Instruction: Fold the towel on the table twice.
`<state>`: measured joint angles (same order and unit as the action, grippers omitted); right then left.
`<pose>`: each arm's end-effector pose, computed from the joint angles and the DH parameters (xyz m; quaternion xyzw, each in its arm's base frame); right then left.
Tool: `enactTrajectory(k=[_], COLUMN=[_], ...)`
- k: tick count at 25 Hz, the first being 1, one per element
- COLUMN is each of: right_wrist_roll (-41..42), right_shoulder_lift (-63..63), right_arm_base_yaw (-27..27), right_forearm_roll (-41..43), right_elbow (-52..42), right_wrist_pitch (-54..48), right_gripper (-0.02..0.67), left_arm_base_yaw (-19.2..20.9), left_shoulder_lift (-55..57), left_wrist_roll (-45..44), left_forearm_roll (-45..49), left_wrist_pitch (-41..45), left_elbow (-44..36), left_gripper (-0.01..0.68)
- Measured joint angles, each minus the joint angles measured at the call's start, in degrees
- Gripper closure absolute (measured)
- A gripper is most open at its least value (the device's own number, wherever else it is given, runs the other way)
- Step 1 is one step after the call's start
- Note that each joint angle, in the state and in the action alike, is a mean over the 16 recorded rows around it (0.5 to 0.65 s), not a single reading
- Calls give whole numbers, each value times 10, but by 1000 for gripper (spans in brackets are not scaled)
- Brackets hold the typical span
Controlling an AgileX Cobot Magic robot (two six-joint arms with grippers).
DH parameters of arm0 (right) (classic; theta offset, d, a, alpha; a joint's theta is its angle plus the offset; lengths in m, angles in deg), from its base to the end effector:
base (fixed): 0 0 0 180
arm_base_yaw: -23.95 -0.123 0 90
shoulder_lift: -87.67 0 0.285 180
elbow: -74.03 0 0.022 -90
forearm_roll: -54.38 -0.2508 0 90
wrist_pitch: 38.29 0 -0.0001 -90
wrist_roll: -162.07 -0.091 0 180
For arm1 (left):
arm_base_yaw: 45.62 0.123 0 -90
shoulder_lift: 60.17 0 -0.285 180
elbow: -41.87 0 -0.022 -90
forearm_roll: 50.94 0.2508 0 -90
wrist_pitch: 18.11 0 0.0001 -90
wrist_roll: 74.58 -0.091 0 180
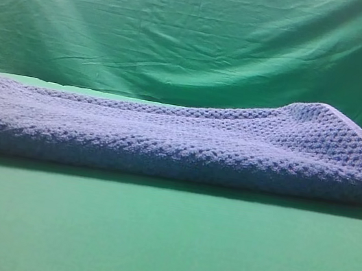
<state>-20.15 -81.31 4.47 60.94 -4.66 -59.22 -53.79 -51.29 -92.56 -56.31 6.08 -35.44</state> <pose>0.0541 0.0152 0.1688 -0.1551 0.8069 0.0606 0.5668 0.0514 -0.0109 0.1740 0.1620 0.8043 0.0087 0.5716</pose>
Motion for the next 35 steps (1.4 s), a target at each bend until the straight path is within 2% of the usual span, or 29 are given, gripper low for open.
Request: enactTrajectory(k=[13, 28, 35], right_wrist_roll=[1, 1, 1], right_shoulder_lift=[-2, -30, -38], right_arm_base_yaw=[9, 115, 137], right_forearm_roll=[-3, -3, -3], right_elbow=[0, 0, 0], right_wrist_pitch=[-1, -2, -2], right_gripper=[649, 649, 649], left_arm_base_yaw=[4, 54, 61], left_shoulder_lift=[0, -14, -17], left_wrist_roll=[-17, -19, -19], left_forearm_roll=[-2, -4, -4], left_wrist_pitch=[-1, -2, -2], left_elbow=[0, 0, 0], left_gripper=[673, 673, 673])
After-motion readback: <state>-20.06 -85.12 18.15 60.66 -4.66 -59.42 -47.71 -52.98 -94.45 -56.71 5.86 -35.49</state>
